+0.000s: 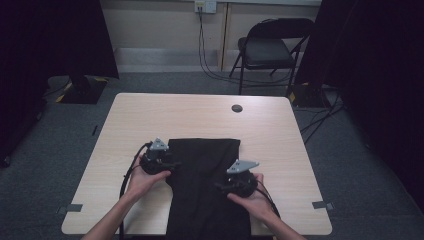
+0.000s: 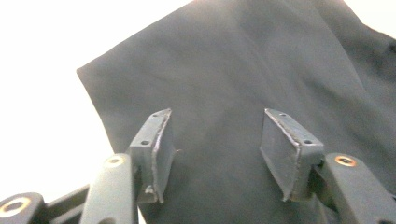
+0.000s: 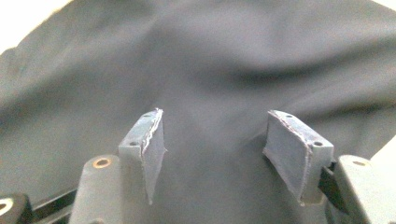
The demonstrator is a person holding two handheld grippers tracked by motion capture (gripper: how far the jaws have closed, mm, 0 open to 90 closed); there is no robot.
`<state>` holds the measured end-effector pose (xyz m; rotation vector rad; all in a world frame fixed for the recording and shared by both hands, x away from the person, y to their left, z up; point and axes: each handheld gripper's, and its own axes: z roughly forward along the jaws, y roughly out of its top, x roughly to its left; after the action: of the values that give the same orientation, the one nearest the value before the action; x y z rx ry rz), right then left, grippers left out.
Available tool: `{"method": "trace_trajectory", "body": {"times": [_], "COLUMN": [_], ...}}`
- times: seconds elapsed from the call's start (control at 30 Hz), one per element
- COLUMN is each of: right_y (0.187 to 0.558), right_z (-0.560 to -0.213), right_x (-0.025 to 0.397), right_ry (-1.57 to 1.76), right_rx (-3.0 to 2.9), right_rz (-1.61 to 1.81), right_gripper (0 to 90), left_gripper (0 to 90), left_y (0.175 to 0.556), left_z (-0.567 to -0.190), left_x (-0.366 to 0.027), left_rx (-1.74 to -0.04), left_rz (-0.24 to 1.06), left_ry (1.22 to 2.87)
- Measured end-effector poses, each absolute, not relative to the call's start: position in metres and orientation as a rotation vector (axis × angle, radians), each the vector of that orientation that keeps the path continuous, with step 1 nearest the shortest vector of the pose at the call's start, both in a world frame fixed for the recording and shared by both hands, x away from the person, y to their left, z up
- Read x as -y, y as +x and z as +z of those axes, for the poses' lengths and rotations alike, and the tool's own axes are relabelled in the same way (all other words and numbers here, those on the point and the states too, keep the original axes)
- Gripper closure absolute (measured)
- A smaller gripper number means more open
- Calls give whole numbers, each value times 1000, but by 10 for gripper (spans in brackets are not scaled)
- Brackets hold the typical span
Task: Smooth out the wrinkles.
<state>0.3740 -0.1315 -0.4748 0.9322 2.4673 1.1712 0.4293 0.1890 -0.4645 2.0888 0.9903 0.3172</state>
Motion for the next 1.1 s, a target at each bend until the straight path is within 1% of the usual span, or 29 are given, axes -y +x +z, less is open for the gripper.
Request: {"method": "trace_trajectory", "body": {"times": [0.1, 0.13, 0.2, 0.27, 0.3, 0.37, 0.53, 0.57, 0.63, 0.7, 0.77, 0.9, 0.93, 0.97, 1.03, 1.07, 1.1], "right_y": [399, 407, 422, 437, 446, 465, 496, 501, 509, 514, 516, 520, 520, 521, 522, 522, 522], "right_z": [-465, -462, -457, -456, -457, -461, -471, -473, -478, -482, -487, -497, -499, -500, -501, -501, -502], "right_x": [142, 145, 151, 154, 155, 157, 161, 161, 161, 159, 159, 156, 156, 155, 155, 155, 155], "right_ry": [1002, 1014, 1037, 1041, 1050, 1086, 1117, 1127, 1136, 1140, 1153, 1171, 1174, 1178, 1177, 1183, 1181], "right_rx": [-2405, -2377, -2316, -2286, -2287, -2284, -2295, -2307, -2326, -2331, -2327, -2362, -2361, -2361, -2353, -2350, -2349], "right_rz": [1213, 1215, 1221, 1216, 1198, 1179, 1137, 1124, 1102, 1105, 1125, 1102, 1106, 1109, 1113, 1119, 1125], "right_gripper": [313, 304, 302, 288, 283, 269, 236, 215, 214, 229, 225, 223, 222, 220, 219, 219, 218], "left_gripper": [401, 398, 374, 372, 365, 356, 340, 331, 316, 302, 284, 270, 271, 265, 259, 228, 220], "left_y": [444, 448, 458, 467, 472, 480, 497, 500, 505, 508, 508, 508, 507, 508, 509, 510, 511], "left_z": [-463, -463, -464, -464, -465, -466, -466, -468, -472, -476, -479, -484, -485, -487, -490, -492, -494], "left_x": [-197, -199, -202, -204, -204, -203, -206, -206, -207, -207, -204, -192, -189, -188, -188, -189, -191], "left_rx": [-1043, -1065, -1087, -1105, -1114, -1114, -1125, -1133, -1143, -1158, -1152, -1104, -1100, -1089, -1117, -1124, -1134], "left_rz": [331, 348, 309, 356, 342, 372, 370, 381, 377, 347, 322, 323, 354, 349, 344, 334, 310], "left_ry": [2070, 2034, 2034, 2037, 2037, 2062, 2054, 2051, 2049, 2030, 2015, 2082, 2104, 2110, 2115, 2111, 2098]}}
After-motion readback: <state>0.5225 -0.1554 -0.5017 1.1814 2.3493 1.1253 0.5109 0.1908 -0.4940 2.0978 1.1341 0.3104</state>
